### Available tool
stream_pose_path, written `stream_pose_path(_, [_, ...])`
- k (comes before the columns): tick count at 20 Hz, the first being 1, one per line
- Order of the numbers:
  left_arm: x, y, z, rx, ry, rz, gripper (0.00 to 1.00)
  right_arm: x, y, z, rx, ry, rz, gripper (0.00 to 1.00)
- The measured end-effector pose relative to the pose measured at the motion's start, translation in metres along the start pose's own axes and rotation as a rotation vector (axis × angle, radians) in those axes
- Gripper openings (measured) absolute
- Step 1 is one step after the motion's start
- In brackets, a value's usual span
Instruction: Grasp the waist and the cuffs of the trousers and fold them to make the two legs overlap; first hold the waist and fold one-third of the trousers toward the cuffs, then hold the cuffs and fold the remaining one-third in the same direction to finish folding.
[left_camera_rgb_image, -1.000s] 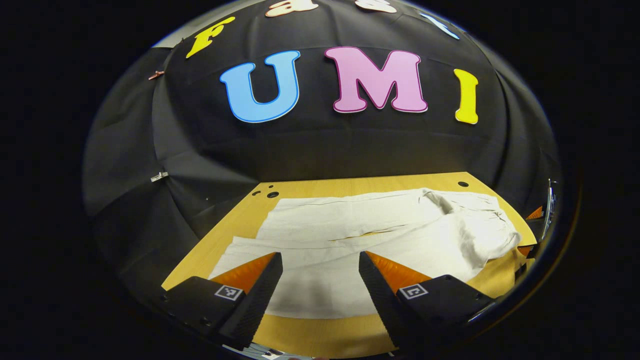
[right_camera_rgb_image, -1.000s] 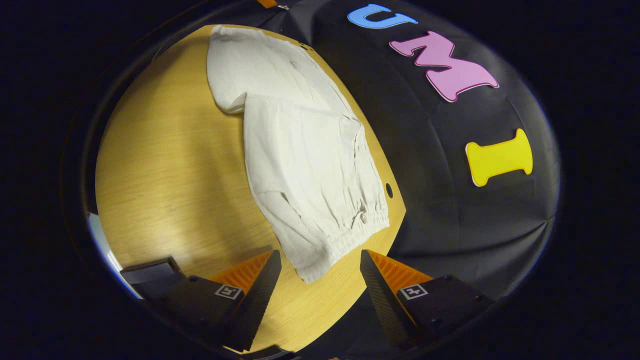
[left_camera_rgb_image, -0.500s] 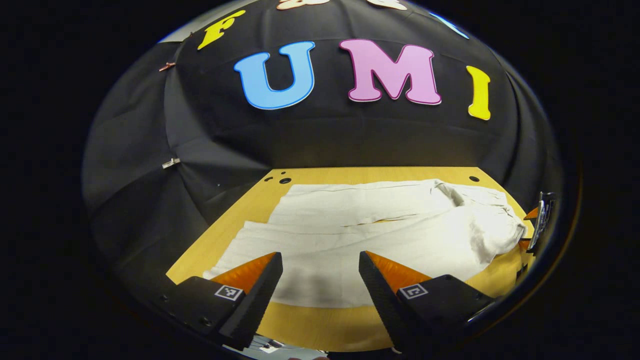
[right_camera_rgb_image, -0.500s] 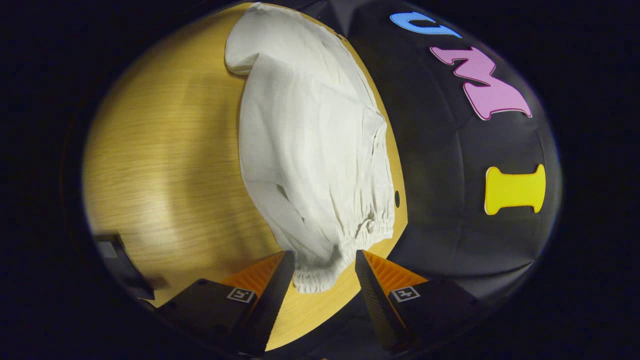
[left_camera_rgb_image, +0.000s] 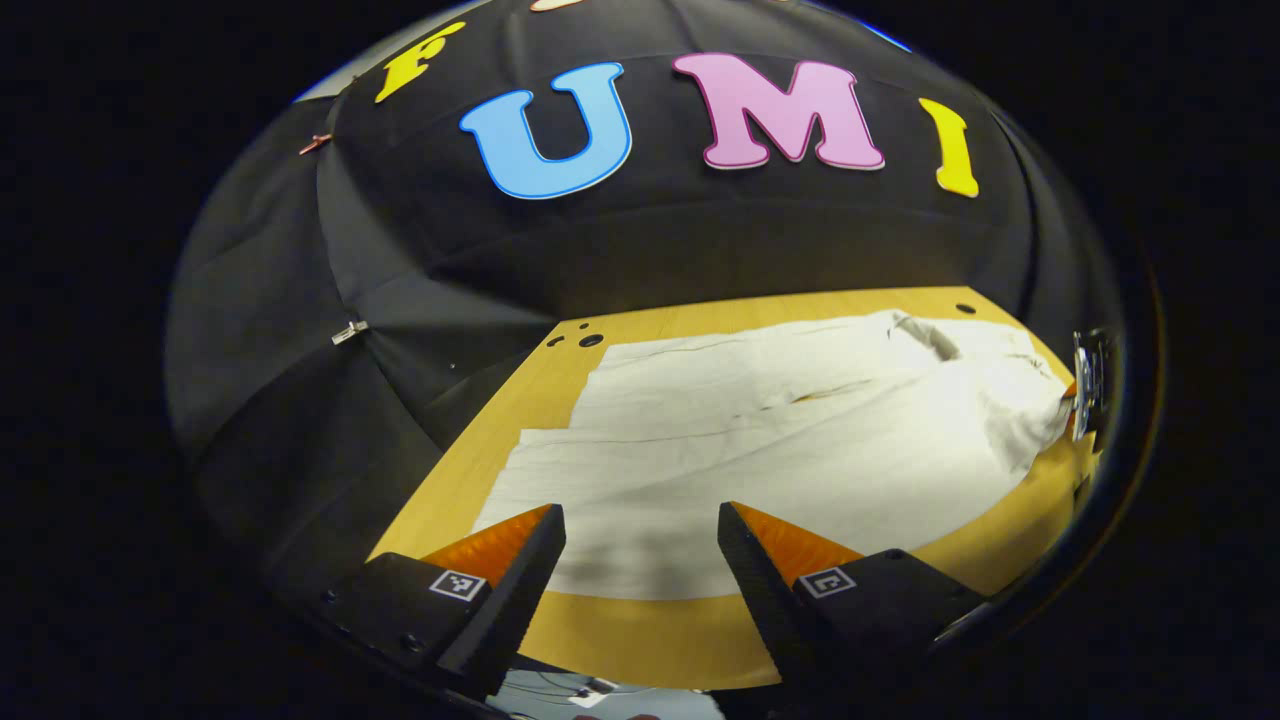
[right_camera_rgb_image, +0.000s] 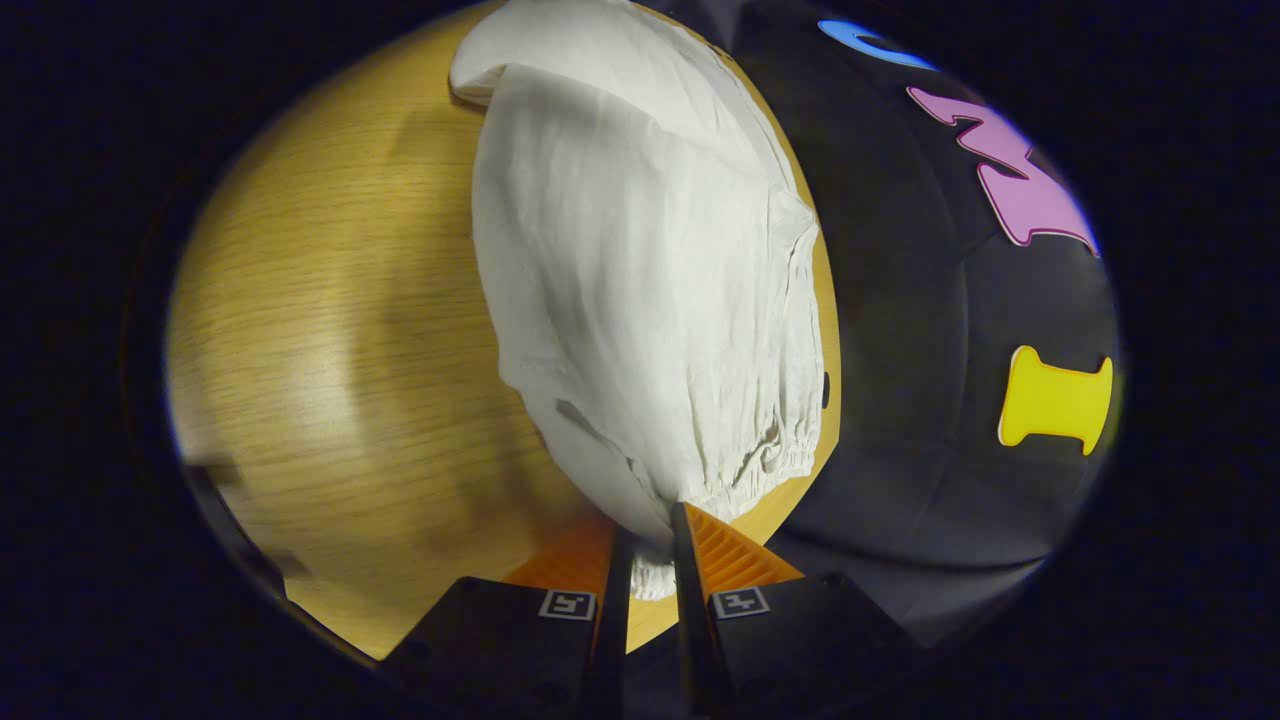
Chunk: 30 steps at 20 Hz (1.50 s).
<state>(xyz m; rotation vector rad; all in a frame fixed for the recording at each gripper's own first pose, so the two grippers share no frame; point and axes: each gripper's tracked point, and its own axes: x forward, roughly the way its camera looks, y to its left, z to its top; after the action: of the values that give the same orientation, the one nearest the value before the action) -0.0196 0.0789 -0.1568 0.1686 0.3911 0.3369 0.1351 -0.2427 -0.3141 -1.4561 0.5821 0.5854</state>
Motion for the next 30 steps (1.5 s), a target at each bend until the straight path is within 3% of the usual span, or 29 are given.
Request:
stream_pose_path(1, [0.003, 0.009, -0.011, 0.034, 0.022, -0.004, 0.98, -0.005, -0.002, 0.002, -0.008, 0.005, 0.010, 0.27])
stream_pose_path(3, [0.011, 0.029, -0.037, 0.109, 0.064, -0.008, 0.98, 0.003, 0.001, 0.001, -0.011, 0.008, 0.066, 0.14])
stream_pose_path(7, [0.038, 0.090, -0.082, 0.410, 0.133, 0.014, 0.97, -0.005, 0.001, 0.005, 0.024, -0.003, 0.186, 0.05])
stream_pose_path(9, [0.049, 0.118, -0.098, 0.535, 0.161, 0.033, 0.97, -0.005, 0.001, 0.005, -0.012, -0.002, 0.175, 0.05])
stream_pose_path(14, [0.070, 0.166, -0.131, 0.730, 0.242, 0.020, 0.96, -0.006, 0.001, 0.004, -0.030, 0.001, 0.163, 0.05])
stream_pose_path(20, [0.097, 0.189, -0.141, 1.014, 0.252, -0.081, 0.96, -0.006, 0.000, 0.004, -0.042, -0.005, 0.148, 0.05])
stream_pose_path(22, [0.110, 0.188, -0.139, 1.102, 0.249, -0.143, 0.92, -0.006, 0.000, 0.004, -0.041, -0.004, 0.146, 0.05])
stream_pose_path(24, [0.117, 0.183, -0.139, 1.178, 0.278, -0.220, 0.80, -0.004, -0.001, 0.003, -0.048, -0.005, 0.138, 0.05])
stream_pose_path(25, [0.122, 0.180, -0.136, 1.217, 0.284, -0.247, 0.68, -0.004, -0.002, 0.003, -0.056, -0.004, 0.130, 0.05])
stream_pose_path(26, [0.128, 0.176, -0.130, 1.251, 0.286, -0.274, 0.66, -0.004, -0.002, 0.001, -0.067, 0.004, 0.119, 0.05])
stream_pose_path(27, [0.134, 0.171, -0.128, 1.279, 0.285, -0.299, 0.56, -0.002, -0.003, 0.000, -0.077, 0.008, 0.110, 0.05])
stream_pose_path(29, [0.140, 0.163, -0.127, 1.309, 0.297, -0.341, 0.48, -0.001, -0.003, -0.001, -0.086, 0.006, 0.102, 0.05])
stream_pose_path(30, [0.140, 0.159, -0.126, 1.326, 0.299, -0.357, 0.39, -0.001, -0.003, -0.002, -0.085, 0.005, 0.102, 0.05])
